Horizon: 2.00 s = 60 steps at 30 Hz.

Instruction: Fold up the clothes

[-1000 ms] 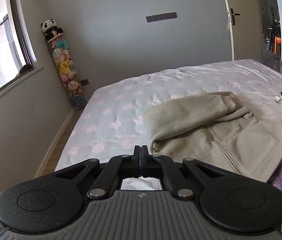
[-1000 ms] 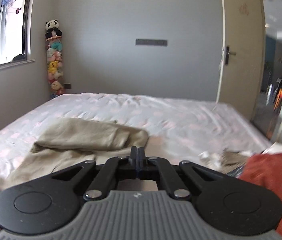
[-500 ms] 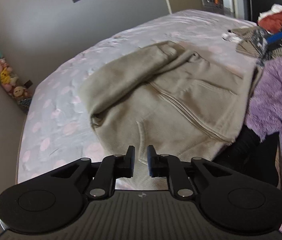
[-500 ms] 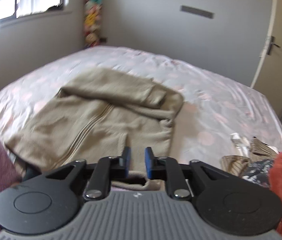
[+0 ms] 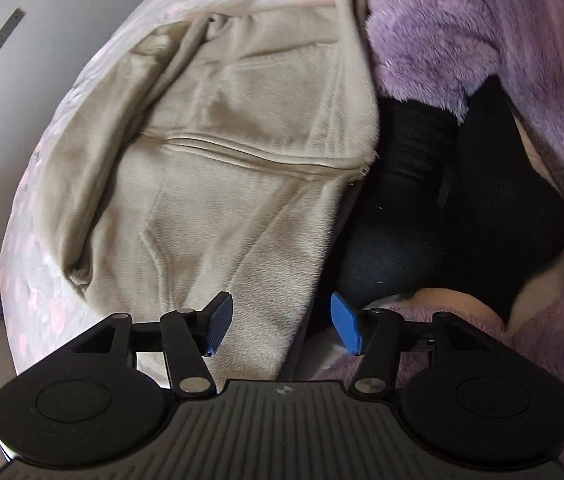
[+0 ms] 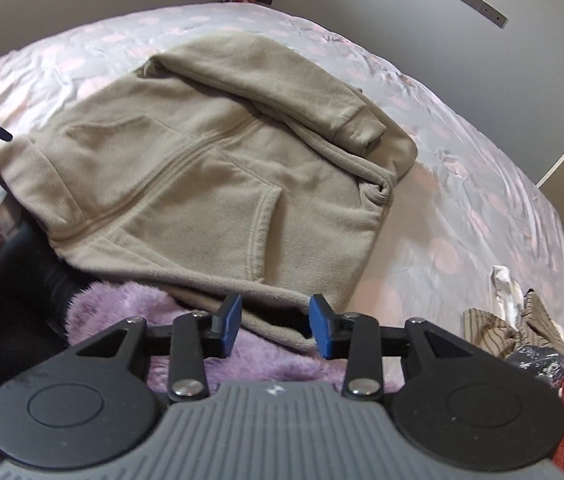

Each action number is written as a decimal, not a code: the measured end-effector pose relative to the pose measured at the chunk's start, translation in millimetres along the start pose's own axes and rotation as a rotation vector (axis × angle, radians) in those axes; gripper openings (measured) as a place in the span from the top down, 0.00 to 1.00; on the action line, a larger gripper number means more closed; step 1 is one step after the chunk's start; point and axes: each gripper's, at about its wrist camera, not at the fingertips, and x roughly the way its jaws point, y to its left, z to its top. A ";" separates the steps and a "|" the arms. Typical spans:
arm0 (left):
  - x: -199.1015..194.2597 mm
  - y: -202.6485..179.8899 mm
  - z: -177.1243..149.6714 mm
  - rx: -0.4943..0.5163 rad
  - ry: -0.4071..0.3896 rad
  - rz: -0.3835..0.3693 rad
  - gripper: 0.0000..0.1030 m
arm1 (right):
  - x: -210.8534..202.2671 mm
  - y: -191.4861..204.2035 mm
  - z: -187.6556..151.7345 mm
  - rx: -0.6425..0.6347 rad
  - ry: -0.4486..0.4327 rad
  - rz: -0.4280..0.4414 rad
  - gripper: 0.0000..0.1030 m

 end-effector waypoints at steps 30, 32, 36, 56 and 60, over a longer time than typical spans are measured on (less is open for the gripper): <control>73.3 -28.2 14.3 -0.088 0.272 0.347 0.43 | 61.5 46.6 -0.8 -0.486 0.024 -0.045 0.83; 72.8 -26.0 13.0 -0.104 0.271 0.367 0.43 | 55.0 43.2 2.3 -0.444 -0.022 -0.085 0.84; 72.9 -20.1 11.0 -0.123 0.282 0.419 0.52 | 38.3 26.6 23.0 -0.328 -0.095 -0.143 0.84; -39.1 64.6 -1.2 -0.607 -0.213 0.562 0.90 | -35.7 15.7 31.0 -0.177 -0.310 -0.298 0.87; -54.9 59.9 0.4 -0.627 -0.246 0.574 0.90 | -64.1 18.3 30.2 -0.169 -0.357 -0.321 0.87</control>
